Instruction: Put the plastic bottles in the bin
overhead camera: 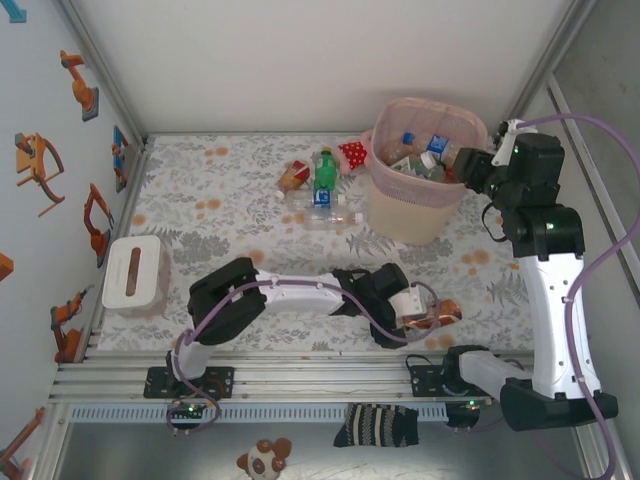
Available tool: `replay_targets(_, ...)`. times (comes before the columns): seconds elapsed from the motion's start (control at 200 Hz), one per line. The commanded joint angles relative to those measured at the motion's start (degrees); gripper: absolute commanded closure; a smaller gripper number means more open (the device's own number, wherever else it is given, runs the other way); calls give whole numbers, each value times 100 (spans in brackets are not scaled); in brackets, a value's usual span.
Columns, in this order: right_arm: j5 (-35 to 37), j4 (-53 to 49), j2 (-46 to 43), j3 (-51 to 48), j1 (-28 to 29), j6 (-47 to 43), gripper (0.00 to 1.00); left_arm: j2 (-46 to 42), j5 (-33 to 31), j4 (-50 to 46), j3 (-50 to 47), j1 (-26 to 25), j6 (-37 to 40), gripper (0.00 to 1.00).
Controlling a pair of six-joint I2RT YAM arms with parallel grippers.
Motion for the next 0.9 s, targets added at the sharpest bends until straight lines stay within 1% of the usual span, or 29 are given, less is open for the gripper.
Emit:
replay_targets(0.0,69,10,-72,201,-7,-50,42,193,-337,-84,195,-109,200,19)
replay_targets(0.075,69,-8,-58,196,-3,-62,42,302,-470,-55,219,-176,232,20)
replay_targets(0.155,65,-12,-36,193,-7,-57,42,384,-598,-64,221,-219,279,24)
replay_targets(0.376,34,-11,-4,253,-1,-80,42,412,-802,-115,201,-231,314,41)
replay_targets(0.491,34,-11,-18,265,-2,-82,42,400,-820,-123,196,-230,314,52)
replay_targets(0.686,34,-4,-35,270,-12,-81,42,352,-888,-166,203,-226,314,65)
replay_targets(0.806,34,-11,-62,278,-6,-71,42,235,-921,-130,123,-148,288,70)
replay_targets(0.896,19,-14,-88,289,-1,-62,42,126,-927,-132,73,-44,241,73)
